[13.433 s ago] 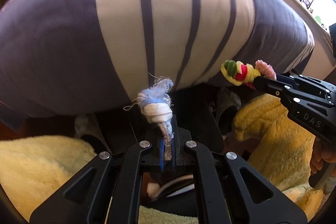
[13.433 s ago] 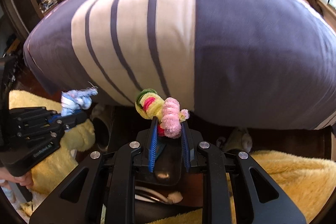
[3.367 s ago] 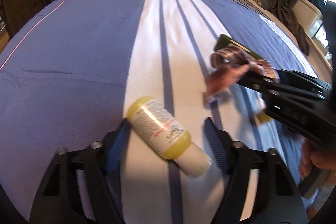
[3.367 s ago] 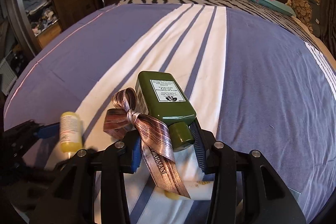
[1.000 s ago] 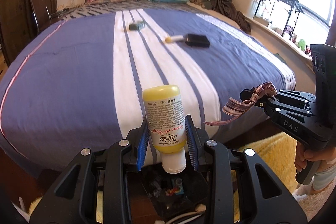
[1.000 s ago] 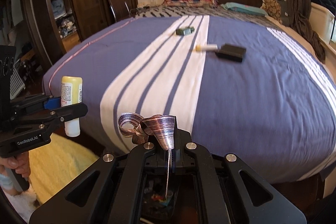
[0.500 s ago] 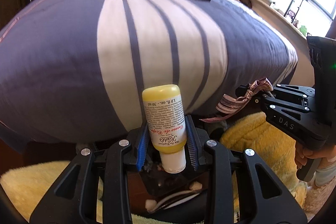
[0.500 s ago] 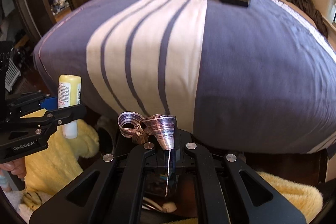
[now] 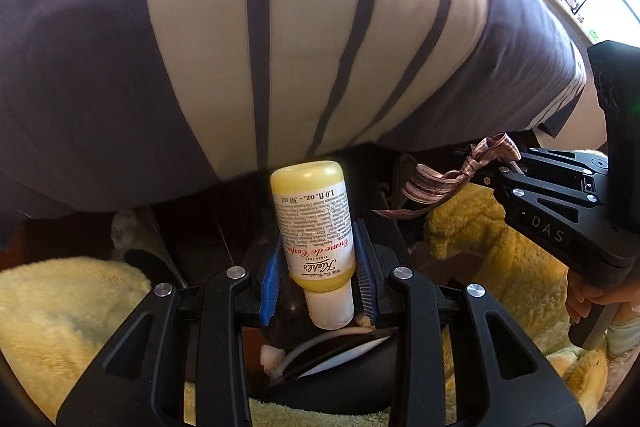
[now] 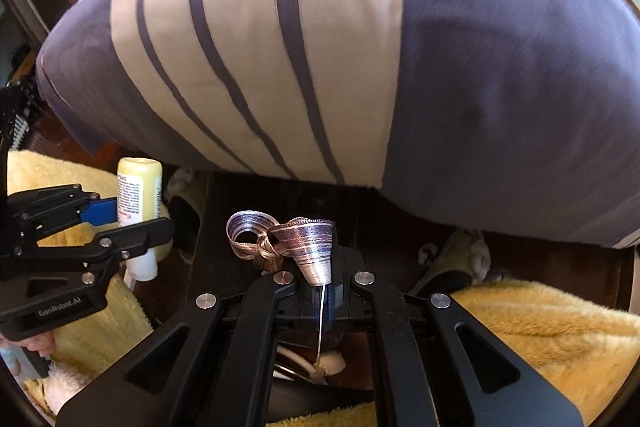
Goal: Collect trash
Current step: 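Carry the lotion bottle and ribbon bow down to the bin with both tools, then open both tools over the bin and lift back toward the bed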
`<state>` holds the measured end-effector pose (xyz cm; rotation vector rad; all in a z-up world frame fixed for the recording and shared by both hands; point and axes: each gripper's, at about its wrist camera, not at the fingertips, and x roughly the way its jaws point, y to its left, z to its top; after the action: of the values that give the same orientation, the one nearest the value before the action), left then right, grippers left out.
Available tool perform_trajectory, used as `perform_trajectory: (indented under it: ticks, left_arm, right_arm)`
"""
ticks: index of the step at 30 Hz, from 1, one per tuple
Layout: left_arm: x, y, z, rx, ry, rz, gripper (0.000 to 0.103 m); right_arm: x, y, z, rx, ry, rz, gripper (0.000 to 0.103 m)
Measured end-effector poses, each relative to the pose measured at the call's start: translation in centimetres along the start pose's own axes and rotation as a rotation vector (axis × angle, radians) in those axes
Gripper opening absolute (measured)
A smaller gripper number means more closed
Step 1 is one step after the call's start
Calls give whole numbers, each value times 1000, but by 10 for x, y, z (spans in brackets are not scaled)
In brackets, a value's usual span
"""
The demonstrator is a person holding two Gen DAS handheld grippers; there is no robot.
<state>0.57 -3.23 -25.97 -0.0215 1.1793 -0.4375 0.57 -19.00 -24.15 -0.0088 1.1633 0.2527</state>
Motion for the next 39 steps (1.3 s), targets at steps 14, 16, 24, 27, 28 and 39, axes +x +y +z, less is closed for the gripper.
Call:
perform_trajectory:
  ticks: [14, 16, 24, 27, 28, 39]
  left_arm:
    - [47, 9, -8, -33, 159, -43, 31]
    - [48, 10, -8, -39, 165, -41, 31]
    - [46, 13, -8, -45, 166, -7, 40]
    - [42, 12, -8, -37, 158, 14, 50]
    - [39, 11, -7, -34, 153, 26, 55]
    - [1, 8, 3, 3, 62, 96, 95]
  right_arm:
    - [47, -4, 7, 63, 132, 58, 7]
    - [51, -1, 7, 57, 147, 63, 7]
    - [53, -1, 12, 87, 157, 88, 34]
    - [49, -2, 13, 98, 139, 93, 49]
    - [47, -2, 13, 103, 133, 93, 51]
    - [-2, -14, 26, 133, -21, 31, 99]
